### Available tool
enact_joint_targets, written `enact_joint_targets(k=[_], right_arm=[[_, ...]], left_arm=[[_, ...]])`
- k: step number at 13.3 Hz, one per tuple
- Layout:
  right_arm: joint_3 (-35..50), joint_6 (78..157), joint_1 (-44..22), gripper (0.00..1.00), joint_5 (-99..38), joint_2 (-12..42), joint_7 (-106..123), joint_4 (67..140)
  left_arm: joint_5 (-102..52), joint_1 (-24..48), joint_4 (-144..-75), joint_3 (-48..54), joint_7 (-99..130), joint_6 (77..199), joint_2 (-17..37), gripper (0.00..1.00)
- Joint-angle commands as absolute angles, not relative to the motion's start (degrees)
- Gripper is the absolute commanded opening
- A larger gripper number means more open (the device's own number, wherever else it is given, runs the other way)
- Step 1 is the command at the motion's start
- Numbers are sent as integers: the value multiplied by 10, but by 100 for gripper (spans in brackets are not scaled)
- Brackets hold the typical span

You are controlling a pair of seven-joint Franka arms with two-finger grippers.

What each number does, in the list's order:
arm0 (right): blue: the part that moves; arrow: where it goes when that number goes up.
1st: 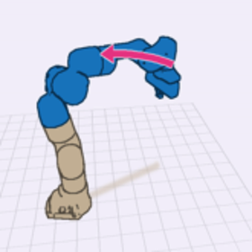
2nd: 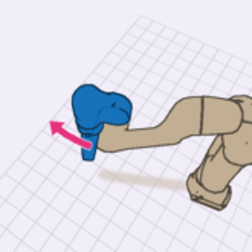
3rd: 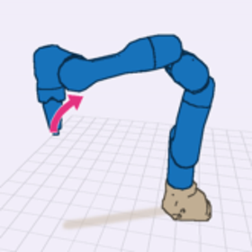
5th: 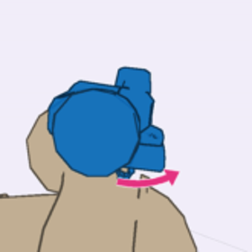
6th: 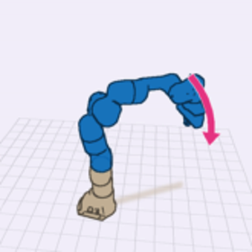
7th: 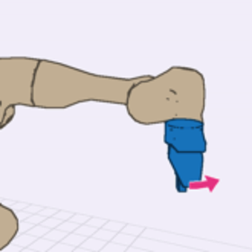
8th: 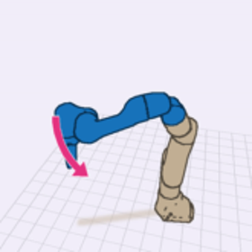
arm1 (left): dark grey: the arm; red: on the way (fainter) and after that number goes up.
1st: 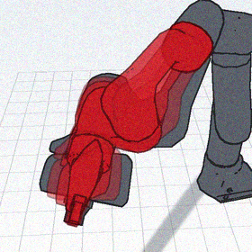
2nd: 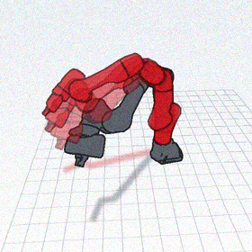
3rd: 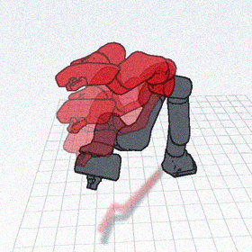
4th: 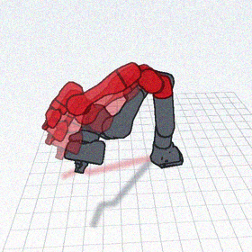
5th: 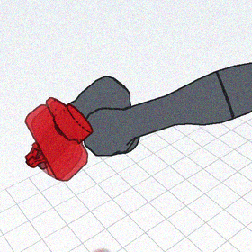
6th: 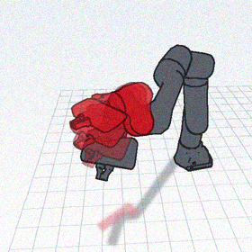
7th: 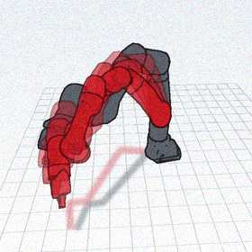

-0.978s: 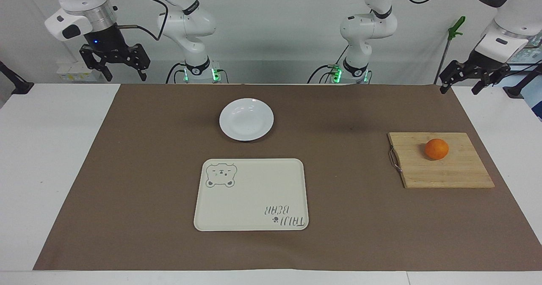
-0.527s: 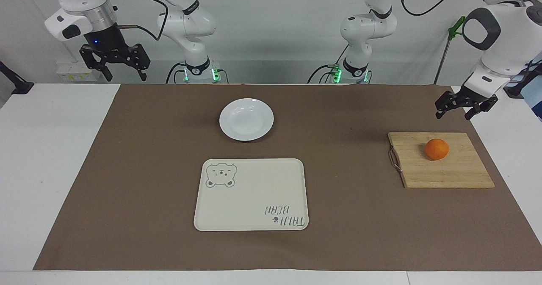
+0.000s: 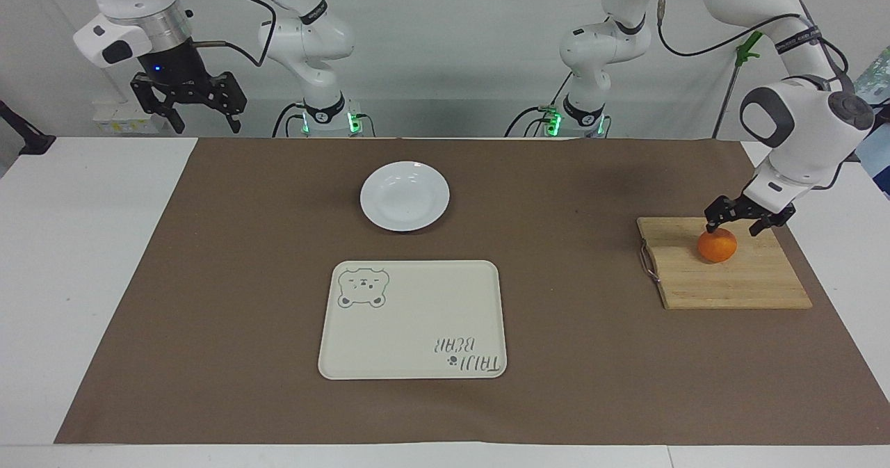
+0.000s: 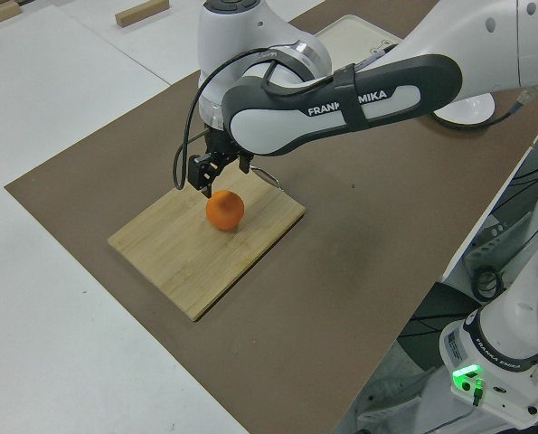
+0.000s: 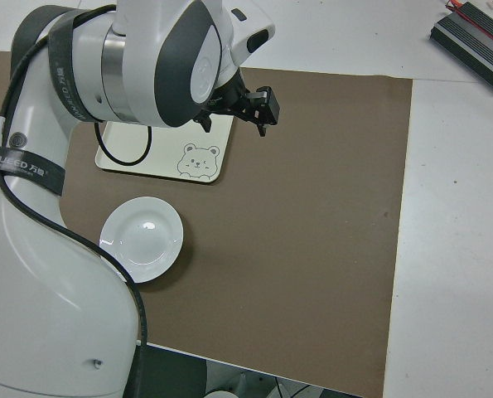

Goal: Place orange and plate with both arms
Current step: 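Reach the left gripper to the orange and grasp it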

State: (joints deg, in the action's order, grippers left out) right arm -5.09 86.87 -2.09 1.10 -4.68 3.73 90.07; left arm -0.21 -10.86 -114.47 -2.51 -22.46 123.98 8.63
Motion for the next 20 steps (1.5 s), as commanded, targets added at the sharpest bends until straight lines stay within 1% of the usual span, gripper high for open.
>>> enact_joint_targets(k=[1,3,5,6,7,8,9,13,15,18,20], right_arm=[[-50,873,-16,100,1,-49,49,906],[-50,873,-16,100,1,-49,49,906],[-50,873,-16,100,1,-49,49,906],[-50,873,-16,100,1,-49,49,906],[-50,873,-16,100,1,-49,49,906],[-50,873,-16,100,1,-49,49,906],[-50,873,-16,100,1,-49,49,906],[-50,873,-16,100,1,-49,49,906],[-50,873,-16,100,1,-49,49,906],[-50,873,-16,100,1,-49,49,906],[-50,873,-16,100,1,-49,49,906]], left_arm=[[-9,-119,-1191,-21,-236,1313,105,100],[-9,-120,-1205,-21,-236,1335,108,100],[-9,-123,-1205,-21,-236,1334,112,100],[-9,-123,-1204,-21,-235,1332,112,97],[-9,-123,-1201,-21,-236,1327,113,48],[-9,-122,-1197,-21,-236,1325,113,4],[-9,-120,-1193,-21,-236,1322,113,0],[-9,-111,-1137,-13,-236,1253,105,0],[-9,-101,-1124,-5,-231,1236,84,0],[-9,-45,-1123,-5,-210,1220,36,0],[-9,-5,-1114,-4,-157,1208,26,0]])
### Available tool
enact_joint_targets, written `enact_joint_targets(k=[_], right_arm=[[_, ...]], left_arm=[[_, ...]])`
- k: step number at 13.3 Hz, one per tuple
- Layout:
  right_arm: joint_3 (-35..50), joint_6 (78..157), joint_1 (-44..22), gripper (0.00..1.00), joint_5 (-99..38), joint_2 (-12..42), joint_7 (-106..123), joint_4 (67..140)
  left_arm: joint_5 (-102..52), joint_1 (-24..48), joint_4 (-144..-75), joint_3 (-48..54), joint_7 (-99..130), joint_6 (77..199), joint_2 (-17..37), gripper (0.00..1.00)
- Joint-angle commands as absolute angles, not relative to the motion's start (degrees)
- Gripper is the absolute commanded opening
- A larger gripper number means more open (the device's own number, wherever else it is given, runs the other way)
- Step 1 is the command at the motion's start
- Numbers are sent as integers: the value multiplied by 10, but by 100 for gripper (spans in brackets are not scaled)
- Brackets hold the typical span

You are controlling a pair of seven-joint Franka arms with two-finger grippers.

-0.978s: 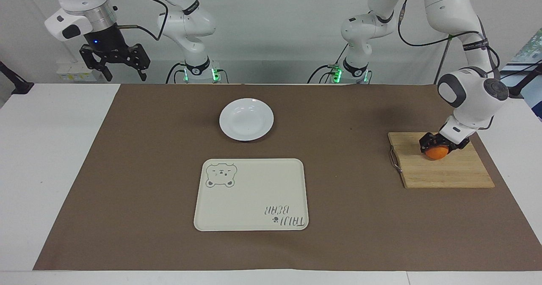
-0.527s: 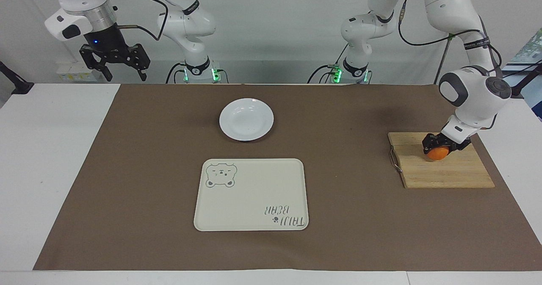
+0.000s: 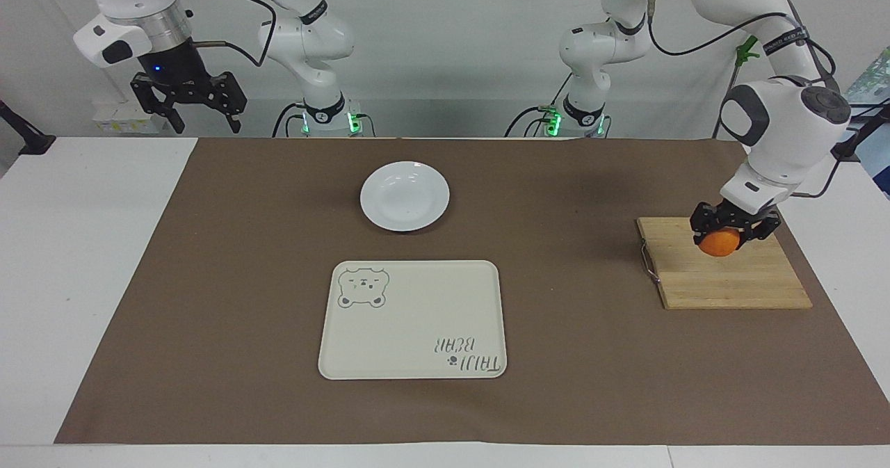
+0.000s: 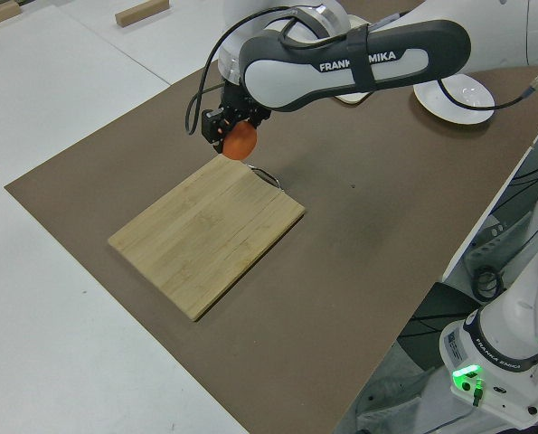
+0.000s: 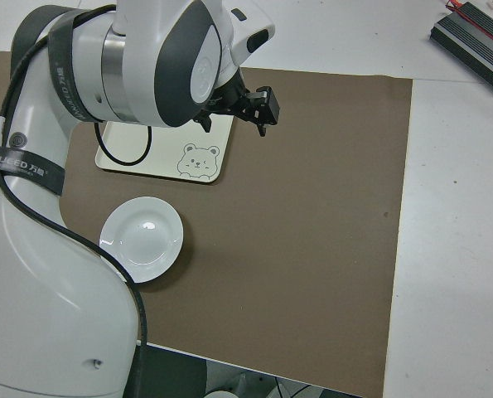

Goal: Place orange and plate with both arms
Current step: 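Lift the orange with the left gripper and carry it over the plate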

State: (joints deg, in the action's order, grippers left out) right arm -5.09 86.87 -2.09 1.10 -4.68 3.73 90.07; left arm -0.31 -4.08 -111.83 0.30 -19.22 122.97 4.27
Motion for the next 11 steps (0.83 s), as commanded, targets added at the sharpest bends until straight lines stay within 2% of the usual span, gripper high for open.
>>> enact_joint_targets(k=[1,7,11], right_arm=[[-50,873,-16,100,1,-49,49,906],[-50,873,-16,100,1,-49,49,906],[-50,873,-16,100,1,-49,49,906]], left_arm=[[-9,16,-1108,-4,-136,1208,25,0],[-9,156,-1107,2,-21,1216,25,0],[-10,279,-1113,8,128,1251,39,0]])
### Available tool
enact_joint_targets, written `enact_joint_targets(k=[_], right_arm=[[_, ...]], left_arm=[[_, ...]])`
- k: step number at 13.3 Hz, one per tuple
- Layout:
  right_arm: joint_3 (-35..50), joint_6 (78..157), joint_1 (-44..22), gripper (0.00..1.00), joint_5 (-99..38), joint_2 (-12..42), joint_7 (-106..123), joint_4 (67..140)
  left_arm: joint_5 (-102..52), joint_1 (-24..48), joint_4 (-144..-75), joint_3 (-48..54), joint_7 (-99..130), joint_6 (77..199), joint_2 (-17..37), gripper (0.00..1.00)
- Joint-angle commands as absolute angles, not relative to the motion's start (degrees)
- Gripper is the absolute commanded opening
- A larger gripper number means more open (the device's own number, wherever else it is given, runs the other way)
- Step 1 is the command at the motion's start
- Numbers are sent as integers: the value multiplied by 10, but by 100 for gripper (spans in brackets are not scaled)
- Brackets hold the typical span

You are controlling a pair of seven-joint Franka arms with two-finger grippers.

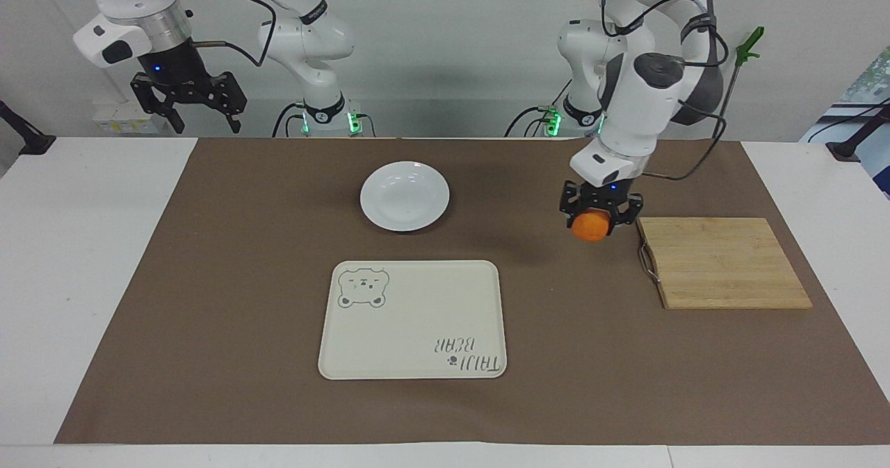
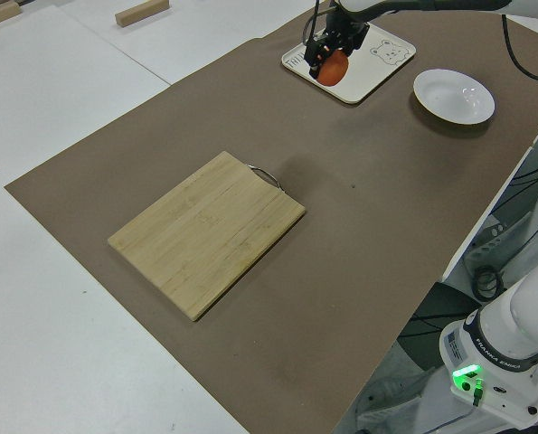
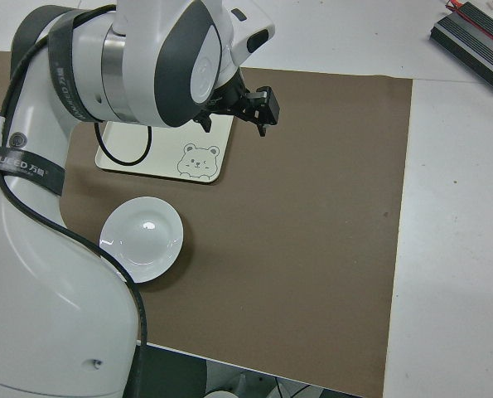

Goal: Place orange and plate with both arms
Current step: 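Lift the orange with the left gripper and carry it over the plate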

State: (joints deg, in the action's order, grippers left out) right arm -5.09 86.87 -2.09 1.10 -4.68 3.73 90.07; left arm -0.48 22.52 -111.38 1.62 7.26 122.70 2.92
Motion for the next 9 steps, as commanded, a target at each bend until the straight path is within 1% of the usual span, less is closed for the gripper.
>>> enact_joint_targets(k=[1,6,9], right_arm=[[-50,873,-16,100,1,-49,49,906],[-50,874,-16,100,1,-49,49,906],[-50,873,-16,100,1,-49,49,906]], left_arm=[[-10,317,-1114,8,162,1273,53,0],[-10,449,-1113,9,328,1367,97,0],[-11,508,-1115,12,364,1380,117,0]])
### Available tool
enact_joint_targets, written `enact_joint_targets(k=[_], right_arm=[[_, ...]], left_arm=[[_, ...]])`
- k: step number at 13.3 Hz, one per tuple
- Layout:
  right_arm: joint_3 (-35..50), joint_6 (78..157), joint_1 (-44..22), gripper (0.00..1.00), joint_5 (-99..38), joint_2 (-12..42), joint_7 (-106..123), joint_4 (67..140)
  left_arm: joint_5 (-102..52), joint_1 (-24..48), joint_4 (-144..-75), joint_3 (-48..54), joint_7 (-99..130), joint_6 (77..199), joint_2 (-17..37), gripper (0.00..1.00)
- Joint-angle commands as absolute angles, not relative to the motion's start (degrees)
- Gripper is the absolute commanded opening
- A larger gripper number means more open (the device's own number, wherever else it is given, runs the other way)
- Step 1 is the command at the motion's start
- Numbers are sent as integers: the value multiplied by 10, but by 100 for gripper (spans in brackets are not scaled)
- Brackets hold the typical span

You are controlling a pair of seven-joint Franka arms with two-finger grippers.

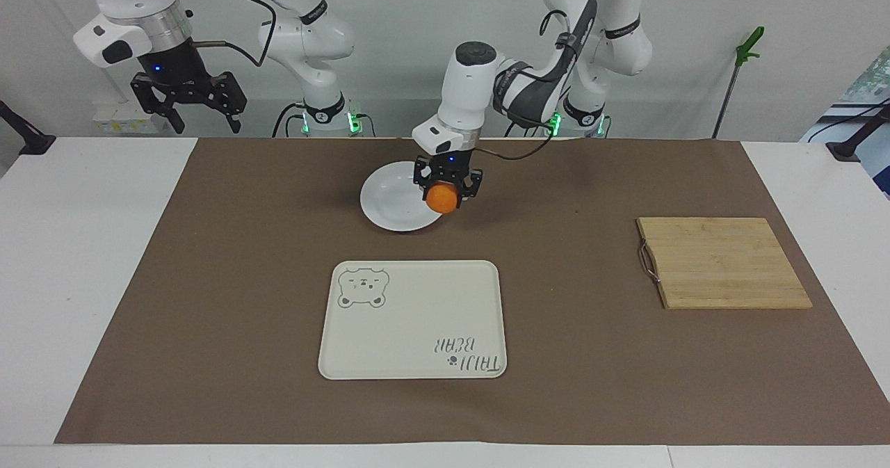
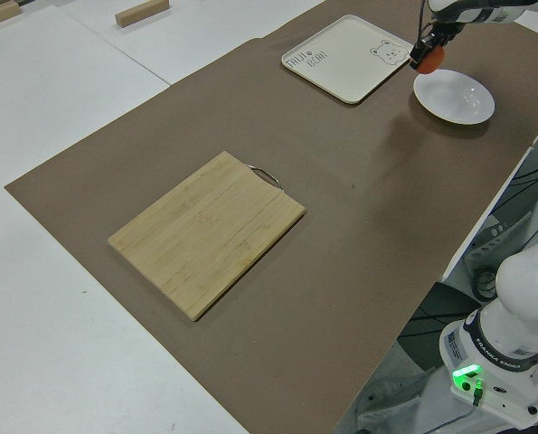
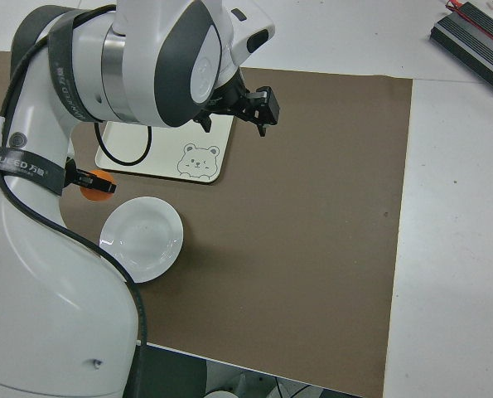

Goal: Place orange and plate with both arms
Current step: 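Lift the orange with the left gripper and carry it over the plate, then lower the orange onto the white plate and open the left gripper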

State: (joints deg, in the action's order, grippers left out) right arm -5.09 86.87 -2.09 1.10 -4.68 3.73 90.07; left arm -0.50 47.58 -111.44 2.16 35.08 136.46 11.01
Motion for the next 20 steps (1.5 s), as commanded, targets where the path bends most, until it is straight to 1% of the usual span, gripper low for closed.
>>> enact_joint_targets(k=[1,2,4,5,6,7,8,9,13,17,20], right_arm=[[-50,873,-16,100,1,-49,49,906],[-50,873,-16,100,1,-49,49,906],[-50,873,-16,100,1,-49,49,906],[-50,873,-16,100,1,-49,49,906],[-50,873,-16,100,1,-49,49,906],[-50,873,-16,100,1,-49,49,906],[-50,873,-16,100,1,-49,49,906],[-50,873,-16,100,1,-49,49,906],[-50,874,-16,100,1,-49,49,906],[-50,873,-16,100,1,-49,49,906],[-50,874,-16,100,1,-49,49,906]], left_arm=[[-22,522,-1114,12,364,1389,133,0],[-26,533,-1115,14,364,1404,143,0],[-26,553,-1114,21,379,1423,184,0],[-26,554,-1116,23,380,1438,192,2],[-26,556,-1116,23,382,1437,191,15],[-27,556,-1116,23,381,1436,192,38],[-27,556,-1118,23,381,1433,191,68],[-28,556,-1118,23,381,1432,191,100],[-28,547,-1117,21,381,1408,173,100],[-28,512,-1113,18,377,1334,109,100],[-19,468,-1109,15,371,1288,77,100]])
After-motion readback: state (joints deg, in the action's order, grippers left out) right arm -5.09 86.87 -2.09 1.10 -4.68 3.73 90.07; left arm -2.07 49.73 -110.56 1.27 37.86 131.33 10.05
